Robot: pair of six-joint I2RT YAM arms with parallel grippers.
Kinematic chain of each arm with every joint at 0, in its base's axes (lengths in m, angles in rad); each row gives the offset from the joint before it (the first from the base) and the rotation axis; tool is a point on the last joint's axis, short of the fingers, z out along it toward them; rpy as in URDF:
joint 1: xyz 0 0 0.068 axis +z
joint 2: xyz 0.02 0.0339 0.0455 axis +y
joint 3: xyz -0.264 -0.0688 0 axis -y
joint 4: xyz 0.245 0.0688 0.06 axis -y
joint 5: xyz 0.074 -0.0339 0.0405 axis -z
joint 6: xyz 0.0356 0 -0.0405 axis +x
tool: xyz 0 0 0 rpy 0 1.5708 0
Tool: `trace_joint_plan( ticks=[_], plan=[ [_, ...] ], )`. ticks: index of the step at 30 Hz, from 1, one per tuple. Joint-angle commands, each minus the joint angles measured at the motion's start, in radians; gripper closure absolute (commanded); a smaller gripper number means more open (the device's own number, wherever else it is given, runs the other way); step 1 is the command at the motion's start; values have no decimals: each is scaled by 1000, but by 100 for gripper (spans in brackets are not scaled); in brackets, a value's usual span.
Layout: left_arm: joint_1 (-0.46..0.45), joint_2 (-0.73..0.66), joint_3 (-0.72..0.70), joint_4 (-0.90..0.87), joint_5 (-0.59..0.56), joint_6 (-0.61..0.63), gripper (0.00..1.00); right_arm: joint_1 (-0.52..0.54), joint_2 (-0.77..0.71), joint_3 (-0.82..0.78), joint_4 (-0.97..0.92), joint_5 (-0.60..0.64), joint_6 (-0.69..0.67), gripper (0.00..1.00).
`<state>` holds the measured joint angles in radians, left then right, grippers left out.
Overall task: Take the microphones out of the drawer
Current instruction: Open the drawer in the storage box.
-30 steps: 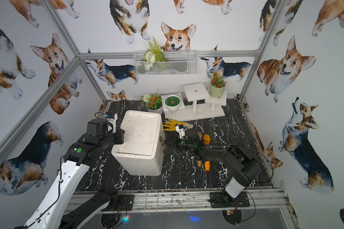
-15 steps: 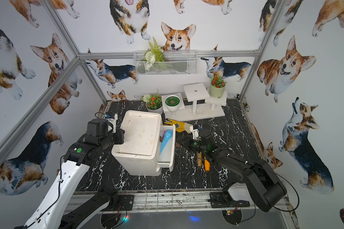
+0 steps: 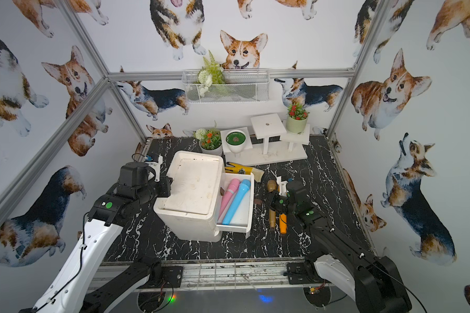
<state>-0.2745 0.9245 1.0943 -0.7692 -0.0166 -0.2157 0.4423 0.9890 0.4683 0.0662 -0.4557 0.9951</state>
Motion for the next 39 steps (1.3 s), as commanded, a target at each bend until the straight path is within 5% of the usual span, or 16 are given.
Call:
trace_joint_plan(
  ticks=[1, 5, 15, 22, 31, 39],
  plan=[
    [3, 0, -5, 19, 29, -76, 100, -7, 3, 24, -49, 49, -36, 70],
    [3, -4, -5, 19, 25, -76, 100, -7, -5, 63, -105, 73, -47, 53],
    [3, -10, -16, 28, 18, -80, 100, 29, -35, 338, -557, 279, -21, 49],
    [3, -9, -21, 36, 18, -83, 100, 183, 44, 567, -780, 480, 18, 47],
    [3, -6, -17, 33, 20, -86, 100, 409, 252, 791, -893, 607, 77, 51],
    [3, -5, -13, 31, 15, -82, 100, 550, 378, 788, -761, 619, 180, 52]
  ],
)
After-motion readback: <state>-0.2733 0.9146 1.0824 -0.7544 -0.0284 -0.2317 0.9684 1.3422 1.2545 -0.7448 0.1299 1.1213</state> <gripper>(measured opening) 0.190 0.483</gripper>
